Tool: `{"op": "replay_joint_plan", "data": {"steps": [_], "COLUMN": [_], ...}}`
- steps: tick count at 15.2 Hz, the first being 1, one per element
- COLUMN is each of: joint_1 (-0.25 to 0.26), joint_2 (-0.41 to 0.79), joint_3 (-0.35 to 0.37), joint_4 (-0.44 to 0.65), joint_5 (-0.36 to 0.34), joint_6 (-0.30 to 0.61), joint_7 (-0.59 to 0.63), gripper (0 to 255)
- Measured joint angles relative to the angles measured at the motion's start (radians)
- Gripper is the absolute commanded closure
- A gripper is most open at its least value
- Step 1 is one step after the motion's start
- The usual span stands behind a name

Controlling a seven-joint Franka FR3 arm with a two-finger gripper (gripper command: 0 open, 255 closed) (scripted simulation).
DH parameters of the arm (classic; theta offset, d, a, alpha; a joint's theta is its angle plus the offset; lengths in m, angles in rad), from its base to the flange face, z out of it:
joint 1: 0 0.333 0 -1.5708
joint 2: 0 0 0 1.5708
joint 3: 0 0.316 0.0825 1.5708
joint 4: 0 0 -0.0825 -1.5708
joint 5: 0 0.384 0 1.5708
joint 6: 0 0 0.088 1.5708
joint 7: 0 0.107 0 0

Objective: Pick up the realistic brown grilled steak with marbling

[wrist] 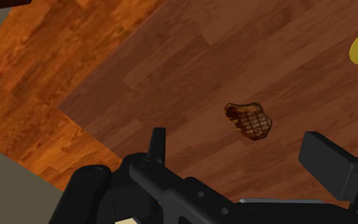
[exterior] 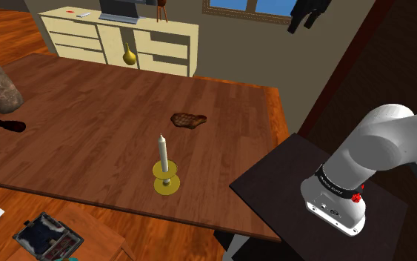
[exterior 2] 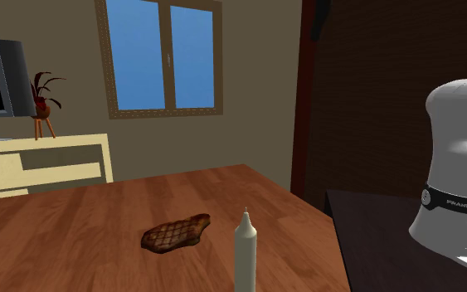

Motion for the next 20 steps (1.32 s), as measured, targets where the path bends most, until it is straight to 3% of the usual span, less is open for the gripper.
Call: {"op": "replay_joint_plan", "data": {"steps": [5,13,20], "joint_1": [0.031,0.112,0.176], "joint_2": [0.076,0.317,0.560], "joint_3": [-0.037,-0.129,-0.192], "joint_4": [-0.027,-0.031,0.037], "joint_5": [-0.005,0.005,0.056], "joint_6": [0.084,0.279,0.403], "joint_7": [-0.083,-0.317,-0.546], "gripper": [0,0,0]}}
